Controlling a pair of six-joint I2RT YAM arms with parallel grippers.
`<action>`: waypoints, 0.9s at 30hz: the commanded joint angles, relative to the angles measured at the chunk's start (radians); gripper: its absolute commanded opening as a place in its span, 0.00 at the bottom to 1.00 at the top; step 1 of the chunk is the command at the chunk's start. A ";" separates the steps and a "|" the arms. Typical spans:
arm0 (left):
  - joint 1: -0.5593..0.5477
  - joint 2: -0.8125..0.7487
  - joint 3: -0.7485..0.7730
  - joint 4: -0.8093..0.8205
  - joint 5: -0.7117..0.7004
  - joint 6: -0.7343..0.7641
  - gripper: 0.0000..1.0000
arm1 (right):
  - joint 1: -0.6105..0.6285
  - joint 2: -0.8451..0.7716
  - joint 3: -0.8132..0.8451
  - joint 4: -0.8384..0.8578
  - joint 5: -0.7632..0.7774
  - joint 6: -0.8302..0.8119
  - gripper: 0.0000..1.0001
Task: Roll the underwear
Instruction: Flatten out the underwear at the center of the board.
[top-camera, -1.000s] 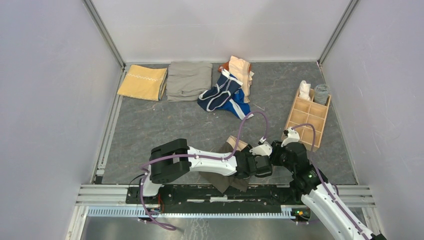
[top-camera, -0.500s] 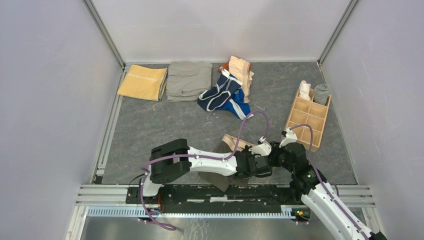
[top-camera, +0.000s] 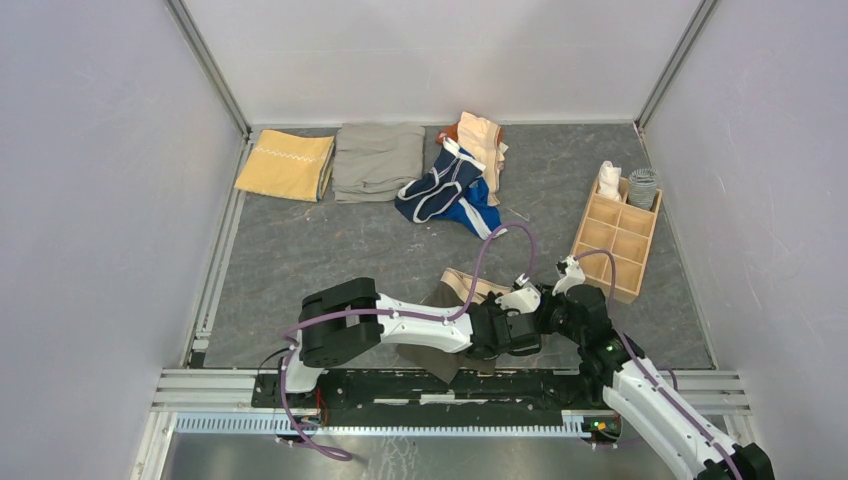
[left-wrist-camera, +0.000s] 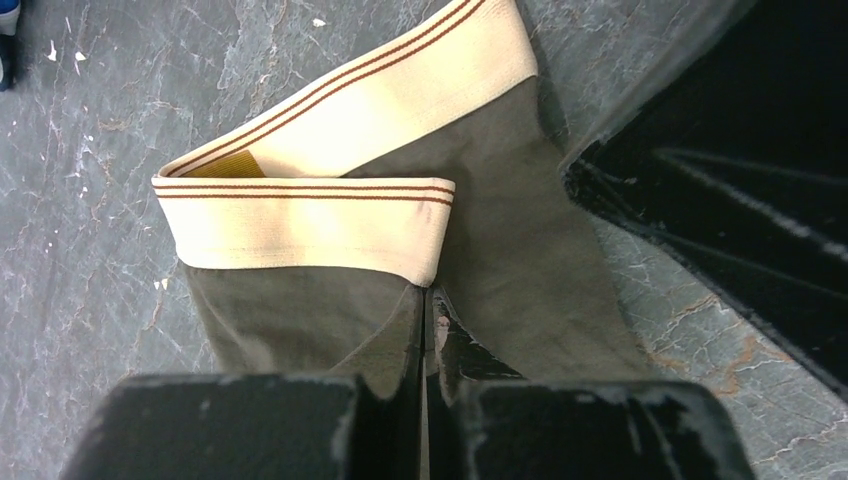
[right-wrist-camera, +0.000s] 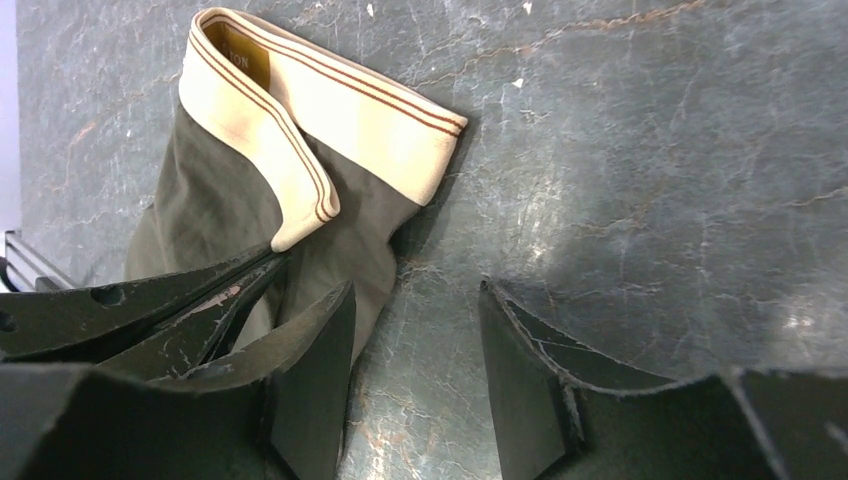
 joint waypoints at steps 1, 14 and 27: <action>-0.006 -0.040 -0.003 0.056 -0.003 -0.007 0.02 | -0.001 0.053 -0.044 0.126 -0.061 0.038 0.54; -0.007 -0.047 -0.012 0.080 0.013 -0.004 0.02 | 0.000 0.184 -0.102 0.284 -0.067 0.105 0.47; -0.008 -0.057 -0.021 0.102 0.021 -0.001 0.02 | -0.001 0.369 -0.140 0.457 -0.049 0.112 0.38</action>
